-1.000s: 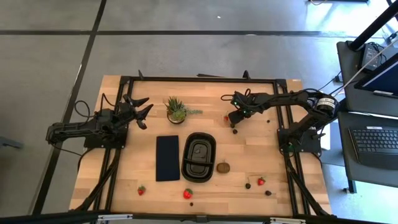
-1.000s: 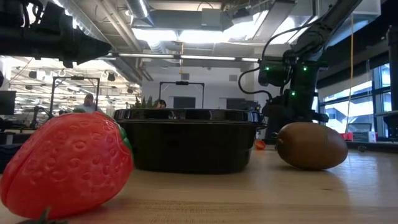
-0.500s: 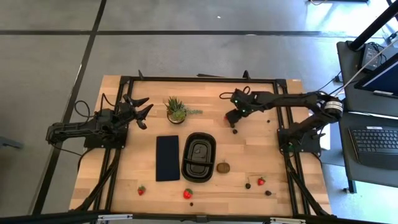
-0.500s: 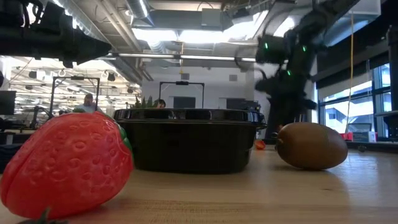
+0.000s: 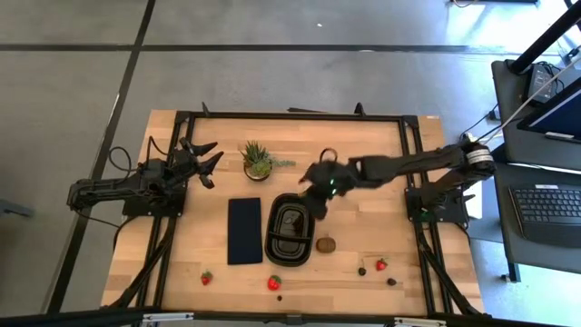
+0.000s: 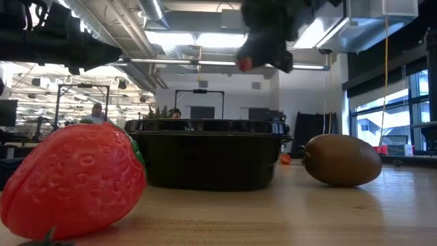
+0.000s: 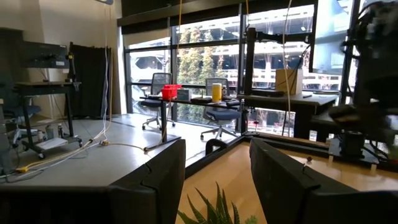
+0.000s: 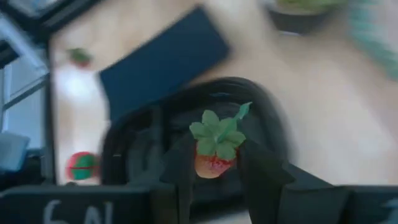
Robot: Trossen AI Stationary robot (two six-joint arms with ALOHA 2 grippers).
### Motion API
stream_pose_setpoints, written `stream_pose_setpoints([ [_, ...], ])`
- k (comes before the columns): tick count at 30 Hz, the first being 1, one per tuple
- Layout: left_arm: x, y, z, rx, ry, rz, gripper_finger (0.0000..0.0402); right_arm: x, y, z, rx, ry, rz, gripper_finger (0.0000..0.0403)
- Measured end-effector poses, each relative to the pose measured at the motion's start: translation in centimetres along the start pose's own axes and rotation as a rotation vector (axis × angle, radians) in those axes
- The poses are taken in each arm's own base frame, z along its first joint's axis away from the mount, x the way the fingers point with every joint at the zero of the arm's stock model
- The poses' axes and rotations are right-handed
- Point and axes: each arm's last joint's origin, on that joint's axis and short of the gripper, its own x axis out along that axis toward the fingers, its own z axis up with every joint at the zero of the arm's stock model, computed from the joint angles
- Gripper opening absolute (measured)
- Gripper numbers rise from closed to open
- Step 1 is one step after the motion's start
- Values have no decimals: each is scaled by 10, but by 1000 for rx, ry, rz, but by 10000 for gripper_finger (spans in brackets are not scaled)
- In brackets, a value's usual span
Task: Pick and placing Produce into tupperware
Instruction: Put the red strawberry into the black bin
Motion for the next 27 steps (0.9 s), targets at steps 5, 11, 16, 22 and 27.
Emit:
stream_pose_setpoints([
  [5,0,0,-1,3,7,-1,171,47,14,-17,-57,36,25,108],
  [11,0,0,-4,19,40,-3,171,92,5,-35,-65,95,-13,108],
  [16,0,0,-5,23,48,-4,171,105,-6,-39,-53,123,-45,109],
  [22,0,0,-5,22,47,-4,171,104,-9,-36,-45,116,-46,109],
  [27,0,0,-5,21,46,-4,171,103,-11,-34,-4,113,-50,110],
])
